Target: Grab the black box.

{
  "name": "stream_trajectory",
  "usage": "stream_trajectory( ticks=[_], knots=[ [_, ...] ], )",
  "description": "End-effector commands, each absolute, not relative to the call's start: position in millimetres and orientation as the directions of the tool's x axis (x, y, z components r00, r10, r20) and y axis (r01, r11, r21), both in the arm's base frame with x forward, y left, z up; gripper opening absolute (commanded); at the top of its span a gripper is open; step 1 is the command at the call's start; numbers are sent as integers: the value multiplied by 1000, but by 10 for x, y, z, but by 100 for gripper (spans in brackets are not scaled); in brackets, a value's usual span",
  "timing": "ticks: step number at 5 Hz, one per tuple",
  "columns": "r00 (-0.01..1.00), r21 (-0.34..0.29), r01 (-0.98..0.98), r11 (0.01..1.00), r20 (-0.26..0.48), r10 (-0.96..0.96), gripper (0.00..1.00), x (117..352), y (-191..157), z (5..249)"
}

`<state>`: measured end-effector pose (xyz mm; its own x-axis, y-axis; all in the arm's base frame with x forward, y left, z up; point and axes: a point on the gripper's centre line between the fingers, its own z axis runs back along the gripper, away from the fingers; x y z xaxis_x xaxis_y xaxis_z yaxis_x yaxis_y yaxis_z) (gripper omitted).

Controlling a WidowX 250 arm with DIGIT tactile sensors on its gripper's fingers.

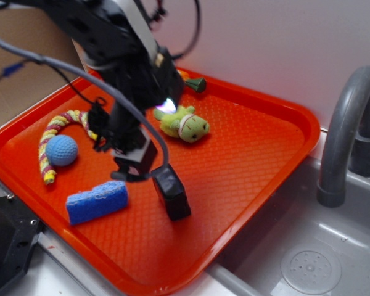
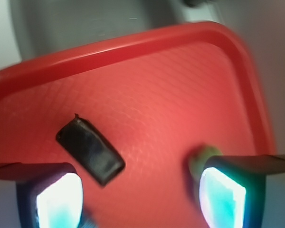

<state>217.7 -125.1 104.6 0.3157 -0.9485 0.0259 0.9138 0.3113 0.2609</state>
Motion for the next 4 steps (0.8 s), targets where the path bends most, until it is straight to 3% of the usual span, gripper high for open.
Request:
stream_trajectory(
  ticks=[1, 2, 3, 4],
  knots=[
    [-152, 119, 982, -144, 60, -986, 100, 1969, -1459, 807],
    [-291, 81, 954, -287, 42, -956, 100, 1906, -1360, 703],
    [-277, 61, 959, -275, 31, -960, 100, 2021, -1335, 540],
    [-256, 27, 966, -255, 17, -967, 80, 2169, -1354, 314]
  ],
)
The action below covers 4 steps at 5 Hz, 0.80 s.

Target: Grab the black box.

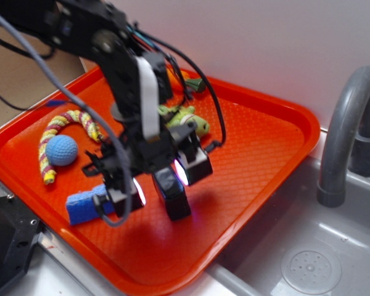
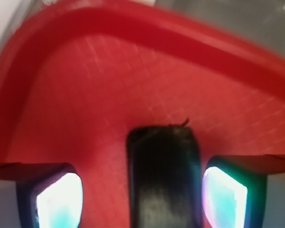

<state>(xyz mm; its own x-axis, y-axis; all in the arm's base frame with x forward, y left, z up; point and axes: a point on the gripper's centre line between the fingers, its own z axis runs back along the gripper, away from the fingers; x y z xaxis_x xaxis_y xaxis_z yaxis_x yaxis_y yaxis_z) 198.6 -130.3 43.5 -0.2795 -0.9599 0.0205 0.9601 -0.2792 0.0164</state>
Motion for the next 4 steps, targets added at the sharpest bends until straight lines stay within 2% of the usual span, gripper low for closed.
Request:
stream_trajectory(
  ticks=[1, 2, 3, 4],
  knots=[
    [-227, 8, 974, -227, 14, -974, 0, 2131, -1340, 342],
    [-61, 39, 998, -59, 74, -995, 0, 2152, -1235, 840],
    [182, 139, 972, 187, 49, -982, 0, 2352, -762, 1338],
    [417, 207, 885, 417, 45, -908, 0, 2497, -241, 1859]
  ],
)
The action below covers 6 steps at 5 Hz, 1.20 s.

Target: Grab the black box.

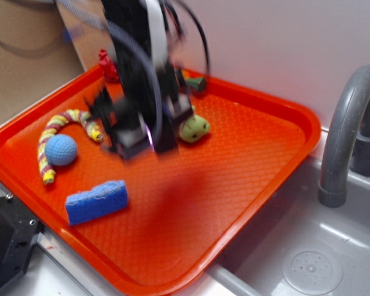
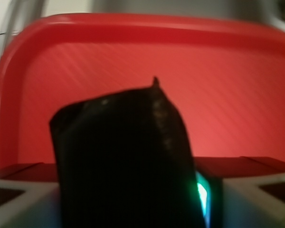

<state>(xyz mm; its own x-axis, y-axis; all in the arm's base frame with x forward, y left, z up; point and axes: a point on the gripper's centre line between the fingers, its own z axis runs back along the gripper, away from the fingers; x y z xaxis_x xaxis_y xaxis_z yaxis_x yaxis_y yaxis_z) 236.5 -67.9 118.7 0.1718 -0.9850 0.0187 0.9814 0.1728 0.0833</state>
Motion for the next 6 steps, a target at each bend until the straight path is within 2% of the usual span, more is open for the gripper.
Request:
stream_trajectory(
  ticks=[1, 2, 3, 4, 5, 6],
  knots=[
    [628, 134, 773, 620, -27, -778, 0, 2504, 272, 2357],
    [797, 165, 604, 780, -109, -594, 0, 2240, 634, 2404],
    [920, 133, 390, 911, -85, -382, 0, 2002, 611, 2368],
    [988, 107, 151, 983, -61, -145, 0, 1814, 307, 2284],
    [992, 102, -96, 990, -74, 104, 0, 1879, -59, 2172],
    [936, 126, -340, 932, -50, 348, 0, 2079, -264, 2095]
  ],
)
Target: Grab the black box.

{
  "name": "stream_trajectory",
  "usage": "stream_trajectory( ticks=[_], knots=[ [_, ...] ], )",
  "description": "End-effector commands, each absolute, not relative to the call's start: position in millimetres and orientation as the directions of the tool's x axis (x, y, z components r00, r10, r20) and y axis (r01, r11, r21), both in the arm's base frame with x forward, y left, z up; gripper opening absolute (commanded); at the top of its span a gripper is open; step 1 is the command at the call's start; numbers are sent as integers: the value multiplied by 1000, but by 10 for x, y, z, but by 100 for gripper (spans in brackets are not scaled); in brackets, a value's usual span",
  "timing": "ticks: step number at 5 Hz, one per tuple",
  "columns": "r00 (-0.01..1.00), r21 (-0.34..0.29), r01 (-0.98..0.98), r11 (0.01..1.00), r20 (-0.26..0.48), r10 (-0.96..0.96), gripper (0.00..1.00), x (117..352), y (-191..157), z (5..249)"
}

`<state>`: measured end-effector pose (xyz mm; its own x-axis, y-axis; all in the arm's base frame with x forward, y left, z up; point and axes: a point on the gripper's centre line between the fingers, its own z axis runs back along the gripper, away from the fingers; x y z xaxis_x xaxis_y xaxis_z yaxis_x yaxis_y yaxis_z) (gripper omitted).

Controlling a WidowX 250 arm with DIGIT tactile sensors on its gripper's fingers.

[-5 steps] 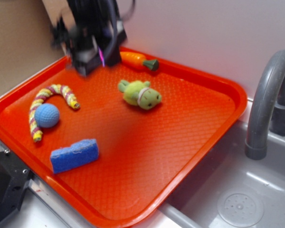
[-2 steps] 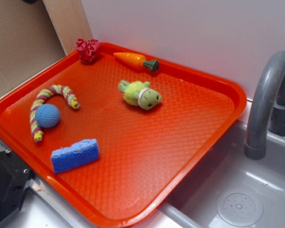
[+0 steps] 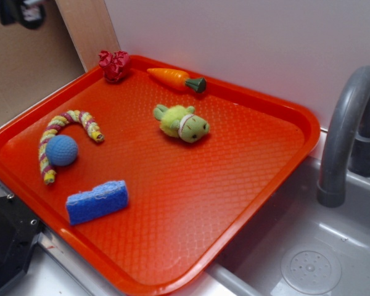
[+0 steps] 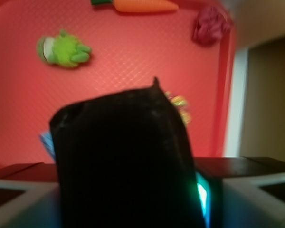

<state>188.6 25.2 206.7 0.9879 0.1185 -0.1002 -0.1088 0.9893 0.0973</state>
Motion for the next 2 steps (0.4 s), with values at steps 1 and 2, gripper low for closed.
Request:
stream_trajectory(
  ticks=[1, 2],
  knots=[
    [822, 87, -561, 823, -65, 566, 0, 2237, -190, 2084],
    [655, 85, -746, 660, -84, 751, 0, 2355, -62, 2070]
  ],
)
